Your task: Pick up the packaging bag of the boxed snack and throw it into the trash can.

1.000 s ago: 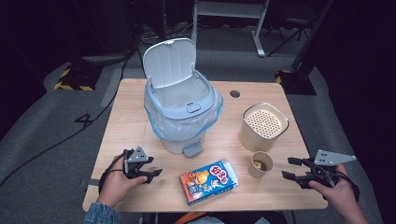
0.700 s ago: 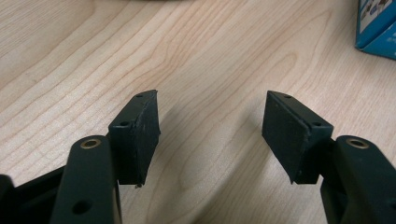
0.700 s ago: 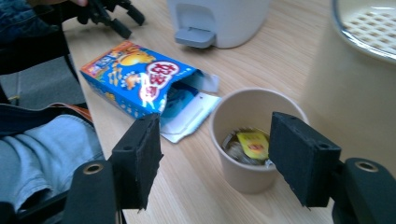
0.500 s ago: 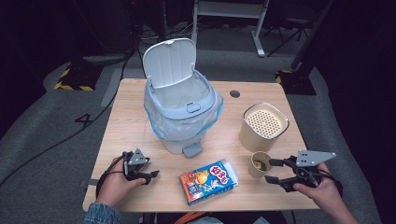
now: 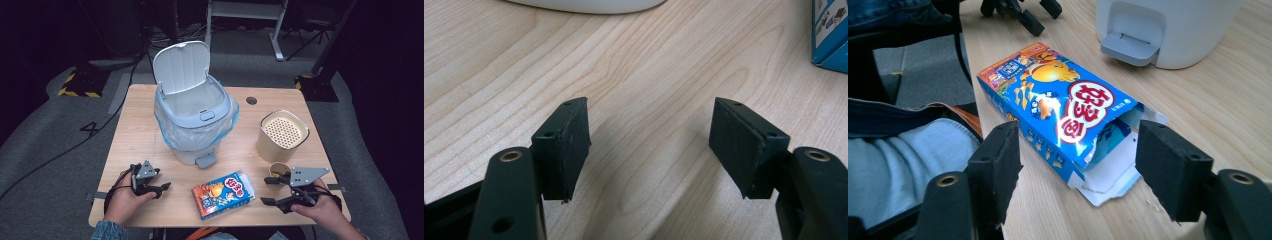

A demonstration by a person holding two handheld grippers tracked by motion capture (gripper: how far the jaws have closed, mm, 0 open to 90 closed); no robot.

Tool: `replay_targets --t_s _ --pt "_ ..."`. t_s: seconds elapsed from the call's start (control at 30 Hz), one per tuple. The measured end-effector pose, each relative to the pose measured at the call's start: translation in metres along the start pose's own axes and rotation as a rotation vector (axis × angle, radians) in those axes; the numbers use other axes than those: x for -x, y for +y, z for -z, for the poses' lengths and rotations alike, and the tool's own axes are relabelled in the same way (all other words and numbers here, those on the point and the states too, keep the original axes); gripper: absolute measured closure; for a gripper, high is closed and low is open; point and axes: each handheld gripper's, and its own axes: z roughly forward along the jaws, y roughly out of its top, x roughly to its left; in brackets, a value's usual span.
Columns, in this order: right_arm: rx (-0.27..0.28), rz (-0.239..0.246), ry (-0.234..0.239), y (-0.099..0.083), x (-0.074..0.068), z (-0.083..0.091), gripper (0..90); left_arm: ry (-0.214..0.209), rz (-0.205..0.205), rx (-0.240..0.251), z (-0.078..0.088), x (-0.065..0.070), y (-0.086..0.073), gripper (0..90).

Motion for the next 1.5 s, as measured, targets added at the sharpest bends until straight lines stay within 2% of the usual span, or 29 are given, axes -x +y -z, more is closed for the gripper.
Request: replay_targets --t_s 0.07,0.17,0.3,0.43,0.5,0.63,0.77,0.83,1.0,1.07,1.13,1.27,1.37,1.5 --pt "-0.024 0.005 -0.012 -0.001 -0.006 -0.012 36.3 0.000 0.000 0.000 0.000 0.000 0.000 32.9" --pt "-0.060 0.029 -0.014 -0.003 -0.012 -0.024 36.3 0.000 0.000 0.000 0.000 0.000 0.000 32.9" --pt "-0.091 0.033 -0.030 -0.009 -0.018 -0.038 34.7 0.000 0.000 0.000 0.000 0.000 0.000 32.9" --pt "-0.149 0.051 -0.104 -0.014 -0.021 -0.050 31.7 0.001 0.000 0.000 0.000 0.000 0.000 32.9" --pt "-0.177 0.047 -0.107 -0.017 -0.022 -0.058 30.9 0.001 0.000 0.000 0.000 0.000 0.000 32.9" --pt "-0.200 0.046 -0.120 -0.020 -0.022 -0.065 30.2 0.001 0.000 0.000 0.000 0.000 0.000 32.9" --pt "-0.209 0.016 -0.095 -0.026 -0.019 -0.075 30.5 0.002 0.001 0.000 0.000 0.000 0.000 32.9" --pt "-0.208 0.007 -0.077 -0.029 -0.018 -0.079 33.9 0.001 0.001 0.000 0.000 0.000 0.000 32.9" --pt "-0.200 0.003 -0.034 -0.032 -0.013 -0.080 53.4 0.002 0.001 0.000 0.000 0.000 0.000 32.9" --pt "-0.192 0.004 -0.006 -0.033 -0.011 -0.078 62.7 0.002 0.001 0.000 0.000 0.000 0.000 32.9" --pt "-0.183 -0.001 0.030 -0.033 -0.010 -0.076 75.9 0.003 0.000 -0.001 0.000 0.000 0.000 32.9" --pt "-0.162 0.028 0.095 -0.029 -0.014 -0.073 86.1 0.002 0.001 -0.001 0.000 0.000 0.000 32.9" --pt "-0.146 0.029 0.131 -0.025 -0.017 -0.071 89.1 0.003 0.002 -0.001 0.000 0.000 0.000 32.9" --pt "-0.137 0.048 0.145 -0.014 -0.022 -0.062 90.0 0.004 0.005 0.000 0.000 0.001 0.000 32.9"
